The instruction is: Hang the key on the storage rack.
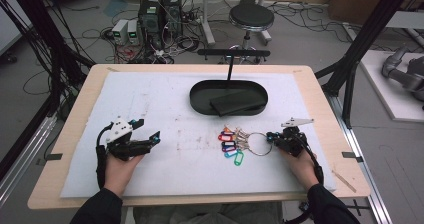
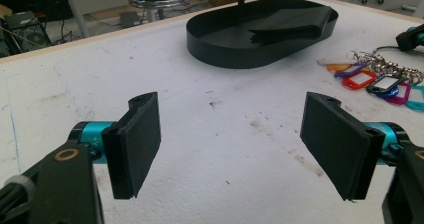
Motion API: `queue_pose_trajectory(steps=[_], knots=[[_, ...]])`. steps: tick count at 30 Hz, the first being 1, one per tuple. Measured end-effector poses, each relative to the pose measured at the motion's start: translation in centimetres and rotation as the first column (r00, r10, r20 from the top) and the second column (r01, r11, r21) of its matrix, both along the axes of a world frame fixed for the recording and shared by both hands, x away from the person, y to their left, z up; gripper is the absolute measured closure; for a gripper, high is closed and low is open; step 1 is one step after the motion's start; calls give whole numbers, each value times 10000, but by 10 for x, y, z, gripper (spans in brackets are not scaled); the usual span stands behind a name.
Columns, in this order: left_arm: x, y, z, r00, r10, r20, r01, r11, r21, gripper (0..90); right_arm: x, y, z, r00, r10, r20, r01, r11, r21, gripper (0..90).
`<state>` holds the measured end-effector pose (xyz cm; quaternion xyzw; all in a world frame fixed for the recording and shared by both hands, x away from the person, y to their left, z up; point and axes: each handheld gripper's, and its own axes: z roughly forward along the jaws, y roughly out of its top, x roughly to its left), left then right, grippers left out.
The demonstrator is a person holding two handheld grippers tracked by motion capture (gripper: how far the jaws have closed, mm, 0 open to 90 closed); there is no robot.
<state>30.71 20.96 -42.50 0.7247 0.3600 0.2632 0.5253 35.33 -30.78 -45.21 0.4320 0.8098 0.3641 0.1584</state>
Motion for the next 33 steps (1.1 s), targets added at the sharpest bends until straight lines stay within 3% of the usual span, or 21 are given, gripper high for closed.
queue_pose_trajectory(steps=[7, 9, 15, 20, 22, 26, 29, 33], knots=[[0, 0, -1, 10000, 19, -27, -19, 10000, -14, 242, -4, -2, 10, 9982, -154, 587, 115, 9978, 660, 877], [-1, 1, 0, 10000, 24, -35, -24, 10000, -5, 242, -7, -3, 17, 9953, -216, 948, 107, 9934, 1142, 877], [-2, 1, 0, 10000, 76, 11, -76, 10000, -12, 243, -12, 1, 24, 9913, -237, 1292, 0, 9835, 1807, 876], [-2, 1, 0, 10000, 91, 6, -91, 10000, -19, 243, -14, 3, 27, 9900, -183, 1397, -116, 9776, 2100, 874], [-2, 1, 0, 9999, 106, 16, -105, 9999, -38, 242, -15, 4, 28, 9899, -158, 1408, -192, 9697, 2437, 873], [-2, 1, 0, 9999, 106, 19, -106, 9999, -25, 242, -16, 6, 29, 9891, -60, 1470, -336, 9636, 2654, 870], [-2, 1, 0, 10000, 89, 30, -88, 10000, -15, 242, -16, 7, 29, 9899, 55, 1414, -444, 9609, 2732, 861], [-2, 0, 0, 10000, 61, 13, -61, 10000, -20, 243, -16, 12, 27, 9942, 360, 1016, -629, 9593, 2753, 819]])
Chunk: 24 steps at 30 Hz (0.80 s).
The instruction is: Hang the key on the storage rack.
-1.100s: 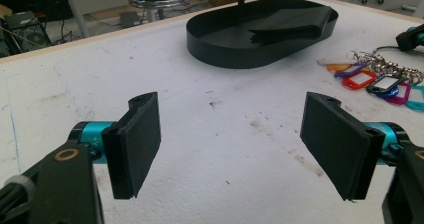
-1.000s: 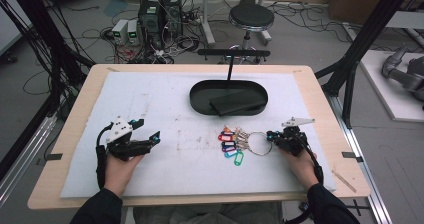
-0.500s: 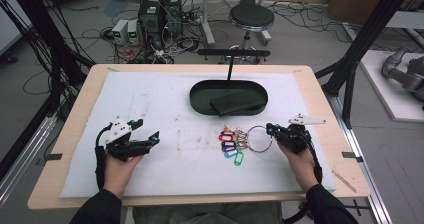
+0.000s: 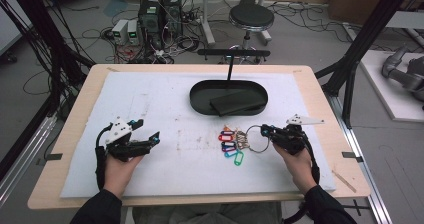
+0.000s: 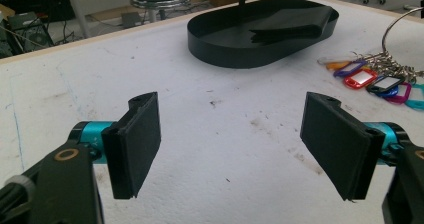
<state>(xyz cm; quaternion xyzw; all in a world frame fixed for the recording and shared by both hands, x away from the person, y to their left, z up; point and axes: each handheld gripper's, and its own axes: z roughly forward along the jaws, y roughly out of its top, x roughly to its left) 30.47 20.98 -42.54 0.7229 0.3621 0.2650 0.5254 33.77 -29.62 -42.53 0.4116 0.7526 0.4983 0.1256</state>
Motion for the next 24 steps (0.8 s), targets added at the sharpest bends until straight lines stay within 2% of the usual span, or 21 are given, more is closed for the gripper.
queue_pose_trajectory(steps=[3, 5, 8, 14, 24], knots=[[0, 0, 0, 10000, -13, -5, 13, 10000, 15, 242, -1, 2, 0, 9999, 61, -89, -62, 9999, -129, 822], [0, 0, 0, 10000, -9, -8, 9, 10000, 10, 243, 0, 3, -1, 9995, -8, -303, 2, 9998, -200, 826], [0, 0, 0, 10000, -9, -3, 9, 10000, -8, 243, 1, 2, -1, 9993, -43, -371, 38, 9999, -156, 837], [0, 1, 0, 10000, -40, -12, 40, 10000, 27, 242, 0, 1, 0, 9994, 96, -338, -100, 9999, -113, 863], [-1, 2, 0, 10000, -16, 11, 16, 10000, -18, 242, -4, 3, 10, 9988, 487, 98, -487, 9988, -52, 873]])
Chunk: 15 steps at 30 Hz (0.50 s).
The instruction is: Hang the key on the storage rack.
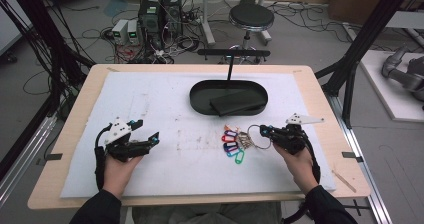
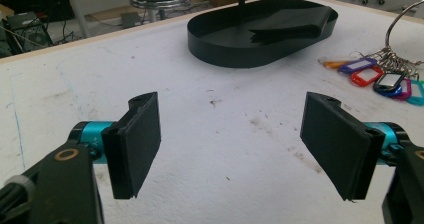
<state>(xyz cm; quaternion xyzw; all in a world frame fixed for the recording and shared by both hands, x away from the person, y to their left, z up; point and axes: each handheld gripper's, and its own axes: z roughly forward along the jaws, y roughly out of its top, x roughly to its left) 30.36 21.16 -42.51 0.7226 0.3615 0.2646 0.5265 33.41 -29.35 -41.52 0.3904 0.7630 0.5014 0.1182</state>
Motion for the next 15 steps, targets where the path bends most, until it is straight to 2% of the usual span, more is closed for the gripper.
queue_pose_trajectory(steps=[15], knots=[[-2, 3, 1, 10000, 17, 27, -17, 10000, -75, 243, -3, -1, 29, 9954, 357, 886, -374, 9991, 178, 876]])
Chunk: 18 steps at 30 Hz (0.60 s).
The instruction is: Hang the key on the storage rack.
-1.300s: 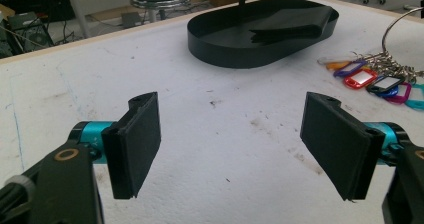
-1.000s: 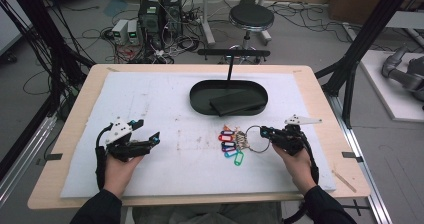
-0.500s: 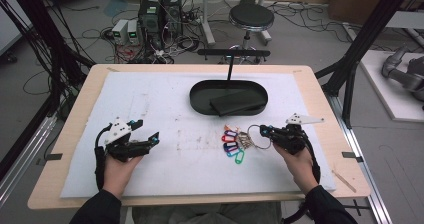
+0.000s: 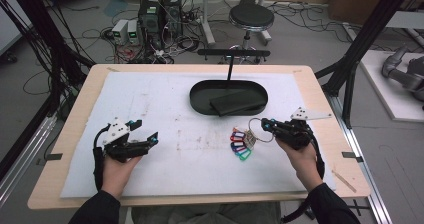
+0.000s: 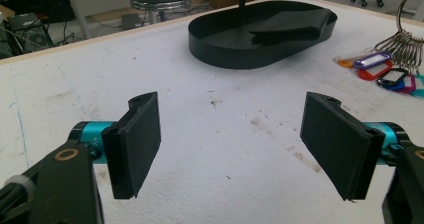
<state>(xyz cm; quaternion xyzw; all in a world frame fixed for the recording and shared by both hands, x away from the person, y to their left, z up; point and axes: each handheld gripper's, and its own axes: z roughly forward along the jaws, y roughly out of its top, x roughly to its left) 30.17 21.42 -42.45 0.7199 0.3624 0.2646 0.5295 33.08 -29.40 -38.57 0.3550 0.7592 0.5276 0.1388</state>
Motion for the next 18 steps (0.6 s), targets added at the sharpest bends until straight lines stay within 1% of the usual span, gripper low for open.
queue_pose_trajectory(steps=[4, 7, 8, 12, 14, 18], knots=[[0, 1, 0, 10000, -20, 20, 20, 10000, -11, 242, 0, 1, 9, 9996, 197, 187, -198, 9998, 62, 877], [-1, 2, 0, 10000, -13, 7, 13, 10000, -19, 243, 0, 2, 13, 9993, 272, 240, -274, 9996, 49, 877], [-1, 2, 0, 10000, -12, 10, 12, 10000, -26, 242, 0, 4, 18, 9985, 409, 358, -412, 9991, 61, 877], [-1, 2, 0, 10000, 8, 10, -8, 10000, -58, 243, 0, 6, 24, 9974, 535, 475, -541, 9985, 117, 877], [-1, 2, 1, 10000, 11, 30, -11, 10000, -66, 243, -1, 8, 30, 9960, 684, 581, -694, 9975, 155, 877], [0, 0, 5, 9999, -23, 100, 26, 9998, -215, 245, -1, 9, 36, 9947, 780, 668, -793, 9967, 181, 877]])
